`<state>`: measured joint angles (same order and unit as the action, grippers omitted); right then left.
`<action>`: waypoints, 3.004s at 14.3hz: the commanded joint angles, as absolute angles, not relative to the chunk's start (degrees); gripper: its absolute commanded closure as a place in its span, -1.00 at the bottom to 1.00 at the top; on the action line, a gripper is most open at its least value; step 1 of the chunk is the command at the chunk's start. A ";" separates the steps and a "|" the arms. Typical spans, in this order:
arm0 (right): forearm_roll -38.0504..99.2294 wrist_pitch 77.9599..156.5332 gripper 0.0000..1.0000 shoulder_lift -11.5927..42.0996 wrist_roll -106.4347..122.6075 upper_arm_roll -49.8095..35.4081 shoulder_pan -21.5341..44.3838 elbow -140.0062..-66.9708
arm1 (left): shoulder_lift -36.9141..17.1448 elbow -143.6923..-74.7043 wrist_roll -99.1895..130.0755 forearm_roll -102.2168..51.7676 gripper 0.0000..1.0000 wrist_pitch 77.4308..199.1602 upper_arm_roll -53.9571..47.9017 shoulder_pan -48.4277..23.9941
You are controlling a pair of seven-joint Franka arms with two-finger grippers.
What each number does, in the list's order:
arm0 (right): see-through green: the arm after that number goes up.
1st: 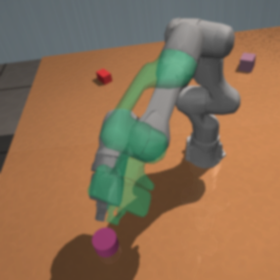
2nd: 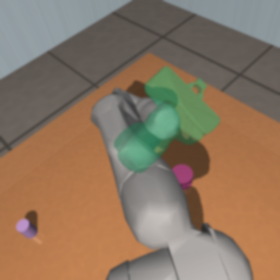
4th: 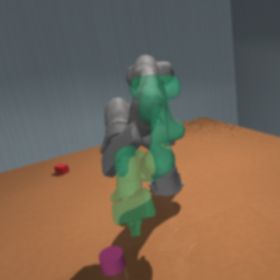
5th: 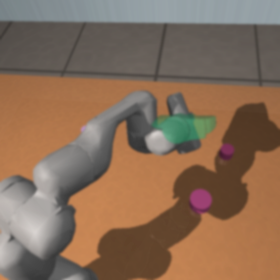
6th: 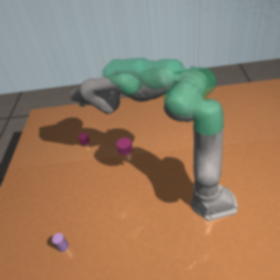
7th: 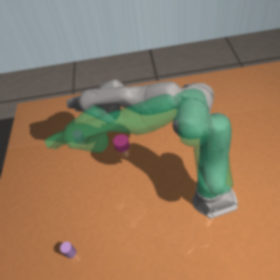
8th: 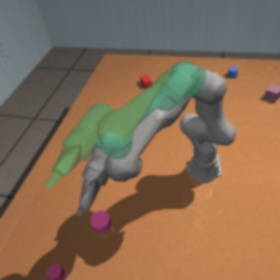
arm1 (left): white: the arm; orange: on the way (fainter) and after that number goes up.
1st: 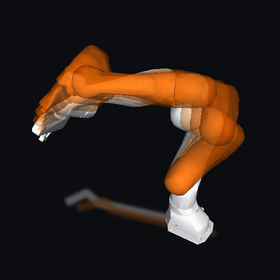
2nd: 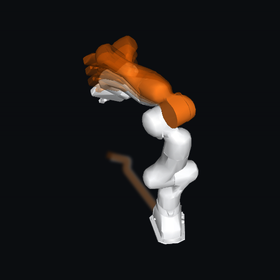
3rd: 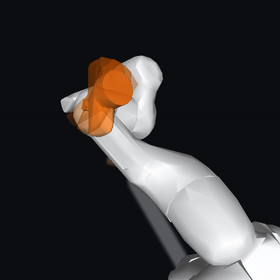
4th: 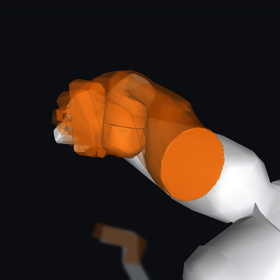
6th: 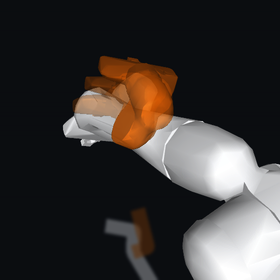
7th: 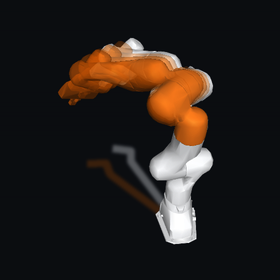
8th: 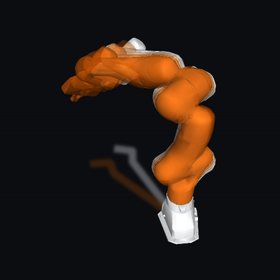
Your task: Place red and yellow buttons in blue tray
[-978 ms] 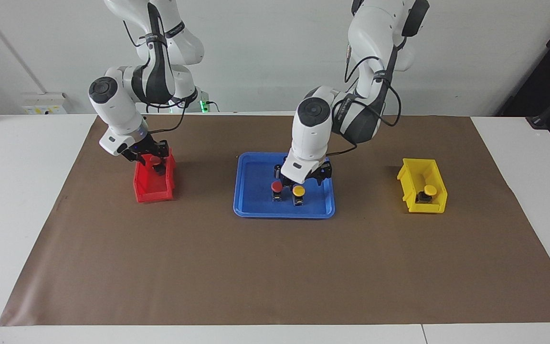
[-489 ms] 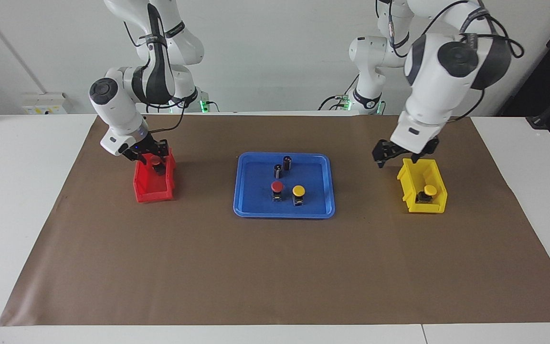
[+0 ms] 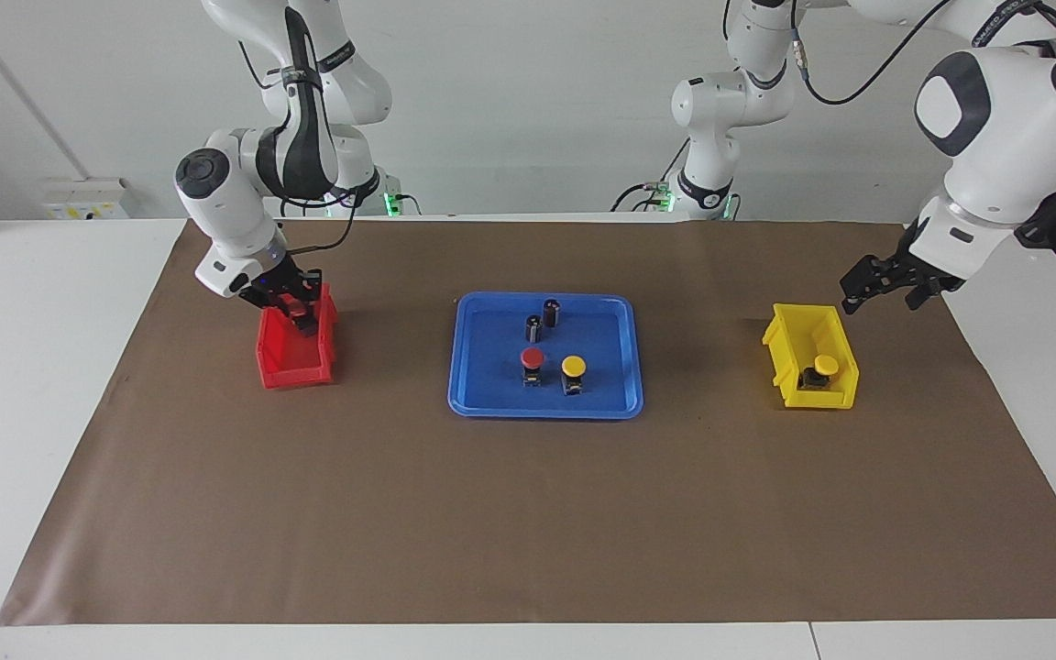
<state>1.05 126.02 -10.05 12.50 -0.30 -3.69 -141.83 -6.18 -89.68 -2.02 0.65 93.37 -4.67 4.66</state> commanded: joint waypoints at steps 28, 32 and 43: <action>2.81 126.48 0.52 18.46 -34.63 -1.49 27.86 -105.56 | -4.22 -119.71 -1.23 -0.18 -0.37 126.73 -0.09 1.05; 1.85 126.21 -1.00 18.20 -34.63 -1.41 27.86 -104.86 | -3.96 -121.72 -0.88 -0.18 -0.28 127.88 -0.09 1.05; -2.55 93.73 -1.00 6.43 -22.00 -0.79 9.95 -87.46 | -4.75 -122.96 -1.05 -0.18 -0.16 130.96 -0.09 1.49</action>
